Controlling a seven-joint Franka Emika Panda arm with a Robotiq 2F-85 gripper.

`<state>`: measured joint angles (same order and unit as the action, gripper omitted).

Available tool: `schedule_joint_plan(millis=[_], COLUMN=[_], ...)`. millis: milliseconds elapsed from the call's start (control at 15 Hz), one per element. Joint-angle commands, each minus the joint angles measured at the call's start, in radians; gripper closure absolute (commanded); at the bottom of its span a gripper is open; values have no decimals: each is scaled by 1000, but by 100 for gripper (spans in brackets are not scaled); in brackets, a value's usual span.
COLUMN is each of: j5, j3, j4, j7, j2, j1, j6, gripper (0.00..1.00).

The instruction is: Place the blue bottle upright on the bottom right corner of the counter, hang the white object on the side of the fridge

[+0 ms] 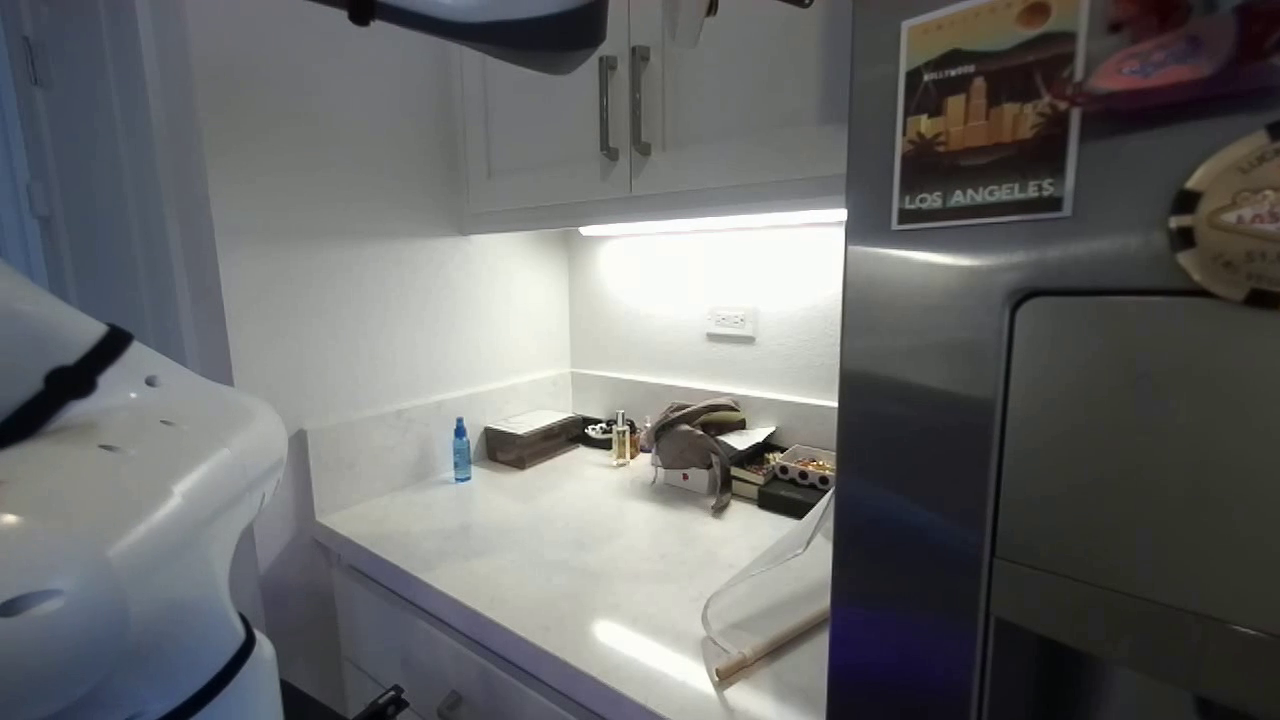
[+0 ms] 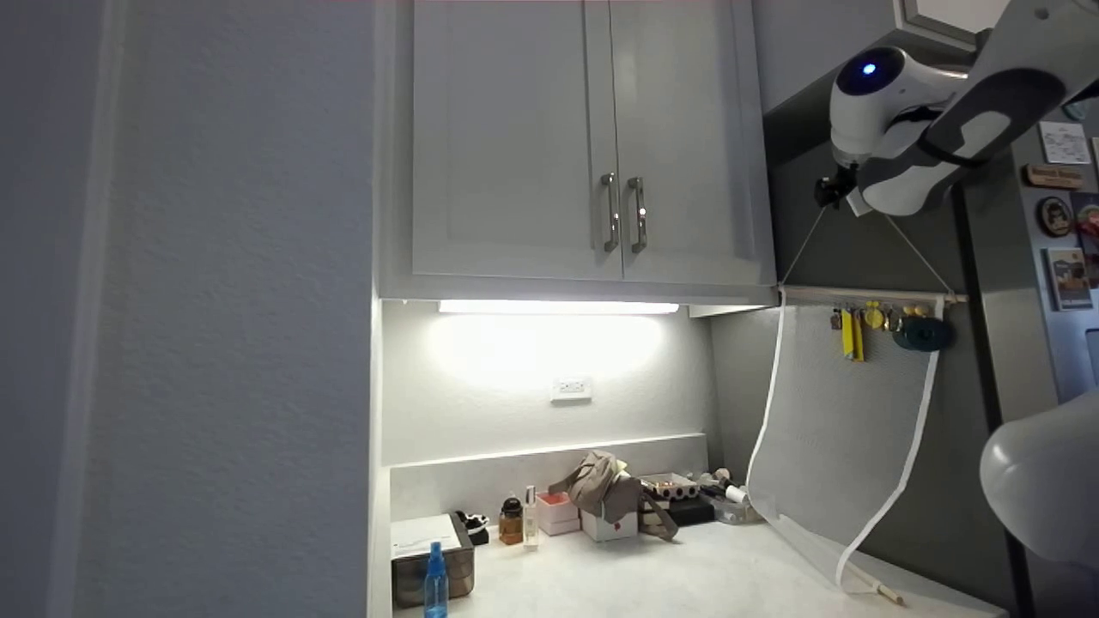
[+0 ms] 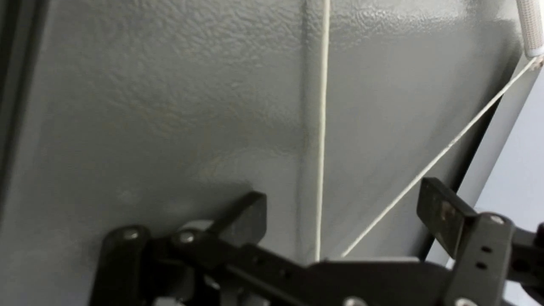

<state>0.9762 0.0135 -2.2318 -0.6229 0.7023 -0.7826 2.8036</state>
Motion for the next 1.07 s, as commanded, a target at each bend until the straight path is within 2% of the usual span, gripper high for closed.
schedule_joint_plan(millis=[0,67,133,333,733,800,867,1000], j5=[74,89,105,150,228,216,220,214], j3=[-3,-4,-6,-14,-37,-23,-24,-21], j4=[40,41,42,48,52,47,47,47], j7=[-58,-70,-81,-116,-164,-157,-160,-156], j2=[-25,-27,-29,-27,-16,-14,-11,-12], j1=[-80,-80,-79,-68,-48,-80,-82,-84], j6=[13,11,11,0,-12,14,15,16], gripper=[0,0,20,40,87,94,100,100])
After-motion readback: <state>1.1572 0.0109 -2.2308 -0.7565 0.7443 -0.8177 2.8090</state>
